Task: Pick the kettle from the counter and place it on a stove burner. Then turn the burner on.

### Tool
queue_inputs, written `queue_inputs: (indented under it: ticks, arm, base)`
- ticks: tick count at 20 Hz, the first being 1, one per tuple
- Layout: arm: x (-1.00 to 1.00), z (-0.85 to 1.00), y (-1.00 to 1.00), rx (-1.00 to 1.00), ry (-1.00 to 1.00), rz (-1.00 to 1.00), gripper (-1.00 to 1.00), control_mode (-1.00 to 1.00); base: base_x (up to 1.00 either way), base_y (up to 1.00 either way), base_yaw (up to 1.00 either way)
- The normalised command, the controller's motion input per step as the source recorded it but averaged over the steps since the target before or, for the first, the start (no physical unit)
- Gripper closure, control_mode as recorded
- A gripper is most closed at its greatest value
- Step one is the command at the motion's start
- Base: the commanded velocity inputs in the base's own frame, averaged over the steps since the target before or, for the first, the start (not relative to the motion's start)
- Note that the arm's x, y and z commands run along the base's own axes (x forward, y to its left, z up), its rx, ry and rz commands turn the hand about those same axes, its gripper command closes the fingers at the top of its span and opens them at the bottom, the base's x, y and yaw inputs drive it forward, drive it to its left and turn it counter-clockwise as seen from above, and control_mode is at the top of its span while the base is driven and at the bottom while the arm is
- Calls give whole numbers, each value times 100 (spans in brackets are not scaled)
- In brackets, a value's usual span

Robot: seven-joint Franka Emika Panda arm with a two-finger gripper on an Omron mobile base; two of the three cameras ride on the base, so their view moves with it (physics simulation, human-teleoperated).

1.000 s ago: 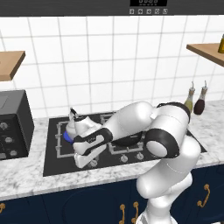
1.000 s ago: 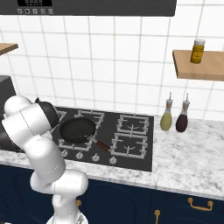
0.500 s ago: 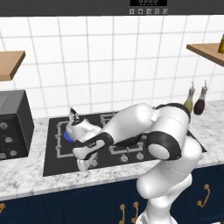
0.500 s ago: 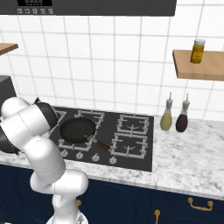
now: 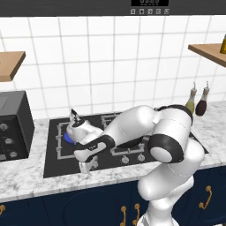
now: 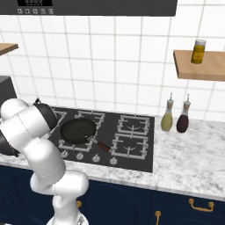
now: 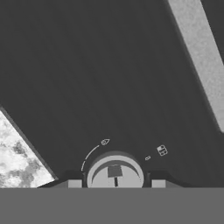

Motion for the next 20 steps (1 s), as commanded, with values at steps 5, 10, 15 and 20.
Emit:
queue_inputs:
  ticks: [5, 10, 15, 20]
  arm:
    - [0, 14, -7, 0, 0, 0, -100, -100]
    - [-10, 47, -21, 2, -2, 0, -100, -100]
    - [-61, 77, -39, 6, -3, 0, -100, -100]
    - [-61, 95, -51, 1, -4, -4, -100, -100]
  base:
    - [0, 0, 0]
    - [0, 0, 0]
    - [0, 0, 0]
    - [0, 0, 0]
